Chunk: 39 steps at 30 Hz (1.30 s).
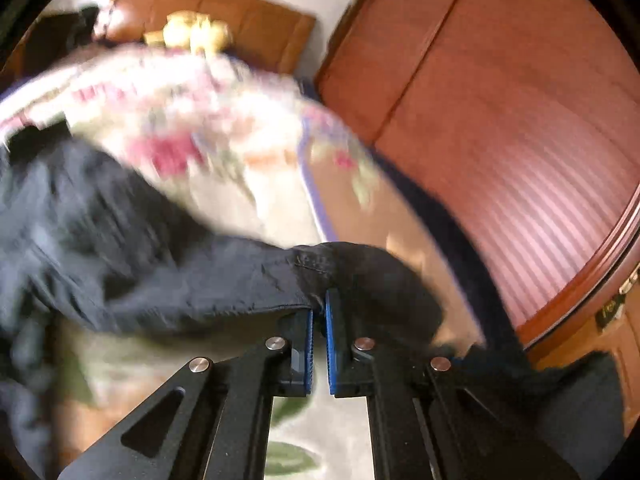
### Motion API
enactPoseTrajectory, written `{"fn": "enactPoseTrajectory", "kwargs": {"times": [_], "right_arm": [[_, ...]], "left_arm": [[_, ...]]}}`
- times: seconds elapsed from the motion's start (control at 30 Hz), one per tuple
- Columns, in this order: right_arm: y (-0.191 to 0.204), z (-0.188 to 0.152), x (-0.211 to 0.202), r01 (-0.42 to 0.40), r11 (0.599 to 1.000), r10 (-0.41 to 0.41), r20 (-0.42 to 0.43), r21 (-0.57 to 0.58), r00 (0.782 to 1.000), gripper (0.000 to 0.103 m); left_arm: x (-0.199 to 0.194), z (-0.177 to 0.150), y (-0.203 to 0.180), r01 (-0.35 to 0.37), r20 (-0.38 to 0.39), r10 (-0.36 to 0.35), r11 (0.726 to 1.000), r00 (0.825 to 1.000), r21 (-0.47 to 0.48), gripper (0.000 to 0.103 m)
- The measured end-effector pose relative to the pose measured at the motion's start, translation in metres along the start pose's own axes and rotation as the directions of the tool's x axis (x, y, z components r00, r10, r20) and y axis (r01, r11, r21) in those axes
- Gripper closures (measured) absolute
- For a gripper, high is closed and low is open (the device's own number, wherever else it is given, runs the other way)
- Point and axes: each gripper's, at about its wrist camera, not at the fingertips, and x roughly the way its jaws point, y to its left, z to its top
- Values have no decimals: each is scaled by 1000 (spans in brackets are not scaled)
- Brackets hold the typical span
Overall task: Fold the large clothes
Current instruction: 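Carry the sleeve with the right gripper across the jacket body and open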
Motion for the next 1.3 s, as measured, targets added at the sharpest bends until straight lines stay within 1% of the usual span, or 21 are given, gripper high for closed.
{"fn": "enactPoseTrajectory", "kwargs": {"times": [0.07, 0.13, 0.23, 0.3, 0.4, 0.47, 0.5, 0.57, 0.6, 0.73, 0.83, 0.87, 0.9, 0.97, 1.0, 1.03, 1.07, 1.1, 1.13, 1.2, 1.3], "right_arm": [[11, 12, -35, -36, 999, 37, 66, -18, 997, 98], [28, 19, -68, -90, 995, 95, 124, -47, 988, 99], [62, 21, -113, -167, 979, 186, 187, -113, 965, 99], [86, 15, -136, -201, 965, 234, 209, -168, 949, 99], [120, 4, -161, -256, 942, 299, 202, -215, 932, 99], [131, -2, -169, -291, 931, 335, 193, -221, 922, 99], [138, -7, -174, -318, 923, 360, 189, -219, 914, 99], [149, -17, -182, -399, 895, 432, 167, -202, 886, 99], [156, -24, -187, -415, 887, 448, 159, -203, 880, 99], [179, -49, -184, -459, 860, 488, 96, -221, 868, 99], [186, -65, -180, -476, 852, 496, 45, -217, 867, 99], [189, -71, -177, -483, 850, 497, 15, -211, 868, 99], [189, -69, -164, -488, 848, 496, -12, -208, 868, 98], [189, -82, -158, -486, 852, 486, -48, -193, 872, 93], [187, -82, -157, -492, 851, 491, -54, -185, 869, 86], [188, -80, -149, -510, 842, 509, -57, -177, 859, 76], [187, -84, -151, -529, 831, 527, -61, -171, 848, 68], [184, -87, -155, -540, 825, 539, -59, -166, 841, 52], [181, -92, -160, -532, 830, 532, -47, -168, 845, 41], [171, -99, -170, -509, 845, 512, -25, -165, 859, 40], [156, -103, -181, -523, 843, 526, -11, -125, 850, 40]], "left_arm": [[-2, 0, 3, 6, 6, -6, 1000, 1000, -11, 26], [-5, 2, 7, 8, 13, -8, 1000, 1000, -19, 26], [-12, 3, 14, 10, 26, -10, 999, 1000, -31, 26], [-15, 4, 18, 11, 30, -10, 999, 1000, -38, 26], [-20, 5, 26, 14, 31, -12, 999, 999, -50, 26], [-24, 5, 31, 3, 39, -2, 999, 999, -50, 26], [-25, 5, 33, -5, 45, 7, 999, 999, -48, 26], [-28, 5, 38, -17, 49, 19, 999, 999, -47, 26], [-28, 5, 41, -15, 49, 17, 999, 999, -52, 26], [-30, 4, 49, -12, 44, 14, 998, 999, -64, 26], [-34, 3, 52, -14, 45, 17, 998, 999, -66, 26], [-36, 3, 54, -12, 46, 15, 998, 999, -66, 26], [-38, 2, 55, -11, 49, 14, 998, 999, -65, 26], [-39, 1, 56, -16, 52, 19, 998, 998, -63, 26], [-39, 1, 58, -18, 51, 21, 998, 998, -63, 26], [-38, 0, 59, -20, 47, 23, 998, 999, -65, 26], [-38, 0, 60, -21, 44, 24, 997, 999, -68, 26], [-38, -1, 61, -21, 42, 24, 997, 999, -69, 26], [-38, -1, 62, -22, 40, 25, 997, 999, -71, 26], [-39, 0, 62, -25, 42, 28, 997, 999, -71, 26], [-42, 0, 60, -20, 49, 23, 997, 999, -70, 26]]}}
